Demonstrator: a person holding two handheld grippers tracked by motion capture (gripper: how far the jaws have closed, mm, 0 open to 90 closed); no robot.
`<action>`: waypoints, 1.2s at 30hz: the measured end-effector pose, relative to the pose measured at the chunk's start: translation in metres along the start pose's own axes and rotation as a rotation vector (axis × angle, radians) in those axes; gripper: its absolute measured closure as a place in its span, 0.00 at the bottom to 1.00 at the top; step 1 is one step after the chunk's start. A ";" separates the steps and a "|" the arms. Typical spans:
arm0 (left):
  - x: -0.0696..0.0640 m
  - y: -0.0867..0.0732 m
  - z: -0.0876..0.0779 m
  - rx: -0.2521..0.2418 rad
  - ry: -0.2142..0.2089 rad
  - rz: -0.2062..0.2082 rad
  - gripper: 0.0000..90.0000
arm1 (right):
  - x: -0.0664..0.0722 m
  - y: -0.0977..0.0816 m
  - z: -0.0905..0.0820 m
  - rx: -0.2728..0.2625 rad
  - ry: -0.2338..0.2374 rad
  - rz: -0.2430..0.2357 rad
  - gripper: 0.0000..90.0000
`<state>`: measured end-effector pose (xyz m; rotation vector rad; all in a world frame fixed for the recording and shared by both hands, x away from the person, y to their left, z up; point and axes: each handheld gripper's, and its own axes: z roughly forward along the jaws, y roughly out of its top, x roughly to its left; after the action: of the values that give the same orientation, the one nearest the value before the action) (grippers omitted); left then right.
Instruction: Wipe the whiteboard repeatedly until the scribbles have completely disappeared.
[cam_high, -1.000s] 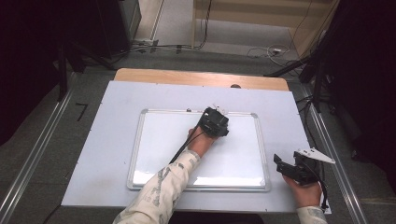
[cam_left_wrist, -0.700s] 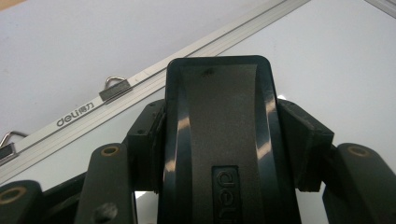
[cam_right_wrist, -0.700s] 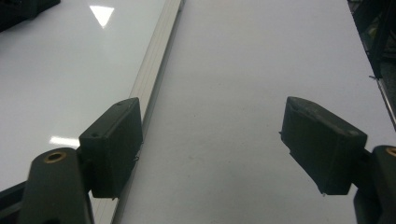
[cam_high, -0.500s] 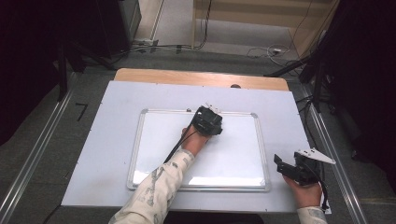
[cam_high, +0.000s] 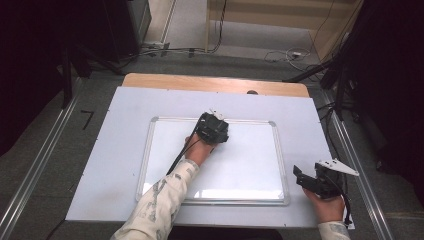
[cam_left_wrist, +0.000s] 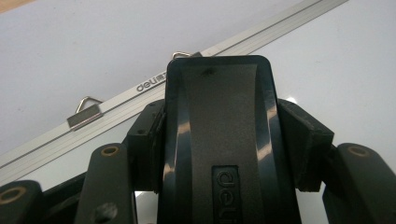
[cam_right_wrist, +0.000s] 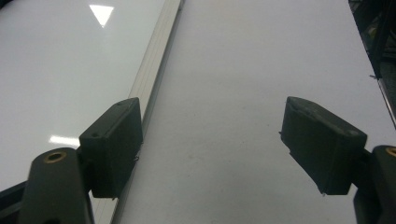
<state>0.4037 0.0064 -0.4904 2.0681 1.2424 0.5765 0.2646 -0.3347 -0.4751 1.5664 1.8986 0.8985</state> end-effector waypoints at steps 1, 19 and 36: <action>0.001 -0.001 0.000 -0.001 0.000 0.000 0.45 | 0.000 0.000 0.000 -0.001 0.000 -0.002 0.22; 0.035 -0.021 -0.018 -0.003 0.041 -0.046 0.45 | 0.000 0.000 0.000 0.001 -0.003 -0.004 0.22; 0.062 -0.035 -0.031 -0.005 0.068 -0.078 0.45 | 0.000 -0.001 0.000 0.003 -0.007 -0.001 0.22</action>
<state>0.3906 0.0830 -0.4922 2.0012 1.3532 0.6172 0.2638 -0.3344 -0.4753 1.5687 1.8965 0.8892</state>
